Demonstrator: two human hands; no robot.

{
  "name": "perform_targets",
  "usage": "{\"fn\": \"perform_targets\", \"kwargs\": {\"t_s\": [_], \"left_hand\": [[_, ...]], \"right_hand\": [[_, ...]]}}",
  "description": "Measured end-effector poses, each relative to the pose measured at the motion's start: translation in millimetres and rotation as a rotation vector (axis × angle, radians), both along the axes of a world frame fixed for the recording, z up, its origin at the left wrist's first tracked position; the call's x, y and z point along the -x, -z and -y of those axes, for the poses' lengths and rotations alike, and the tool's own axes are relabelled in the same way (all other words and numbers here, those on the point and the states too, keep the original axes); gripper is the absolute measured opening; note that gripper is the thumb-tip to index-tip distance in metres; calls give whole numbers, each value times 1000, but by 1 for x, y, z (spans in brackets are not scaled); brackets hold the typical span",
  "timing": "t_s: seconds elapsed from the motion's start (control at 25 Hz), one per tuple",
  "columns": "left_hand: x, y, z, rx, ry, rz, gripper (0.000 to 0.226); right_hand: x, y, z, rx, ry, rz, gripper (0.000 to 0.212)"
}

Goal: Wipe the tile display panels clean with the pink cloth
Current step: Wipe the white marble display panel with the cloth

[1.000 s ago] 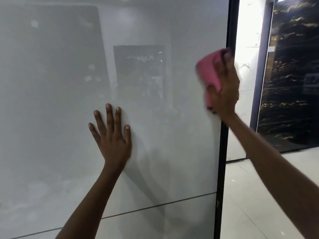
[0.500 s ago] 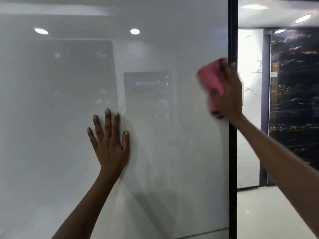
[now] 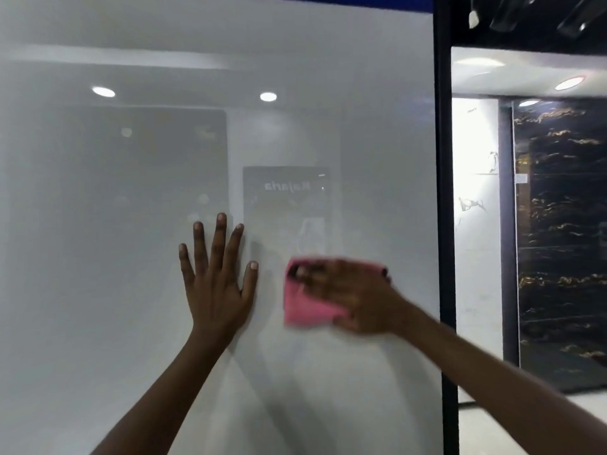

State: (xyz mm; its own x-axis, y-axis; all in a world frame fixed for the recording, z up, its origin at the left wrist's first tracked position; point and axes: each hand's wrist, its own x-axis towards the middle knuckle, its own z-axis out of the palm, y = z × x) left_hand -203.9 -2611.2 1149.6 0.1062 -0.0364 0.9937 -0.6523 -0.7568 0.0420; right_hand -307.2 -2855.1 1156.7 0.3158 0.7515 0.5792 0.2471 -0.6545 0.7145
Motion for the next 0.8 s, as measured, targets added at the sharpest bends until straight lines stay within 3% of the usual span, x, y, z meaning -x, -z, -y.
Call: {"fn": "perform_targets", "kwargs": {"t_s": [0.12,0.24,0.32,0.4,0.52,0.6,0.68,0.8], "left_hand": [[-5,-67,5,26,10,1,62],[-17,-86,14,63,-28,-9,62],[-19,-81,18,58,-56,19,62],[-19,-81,16,40,-68,22,62],[-13,-84,12,42,-42,10,62],[-5,-100,11,-30,-33,77,60],[-3,-137,9,-126,-28,174,57],[-12,-195,8,-141,15,161,61]], "right_hand": [[19,-131,40,-597,-18,338,60],[40,-222,80,-954,83,466,69],[32,-229,62,-989,105,510,70],[10,-177,13,-883,-32,417,62],[0,-57,-37,-285,6,185,59],[4,-65,-20,-106,41,131,67],[3,-125,13,-244,28,266,61],[17,-235,69,-604,89,584,58]]}}
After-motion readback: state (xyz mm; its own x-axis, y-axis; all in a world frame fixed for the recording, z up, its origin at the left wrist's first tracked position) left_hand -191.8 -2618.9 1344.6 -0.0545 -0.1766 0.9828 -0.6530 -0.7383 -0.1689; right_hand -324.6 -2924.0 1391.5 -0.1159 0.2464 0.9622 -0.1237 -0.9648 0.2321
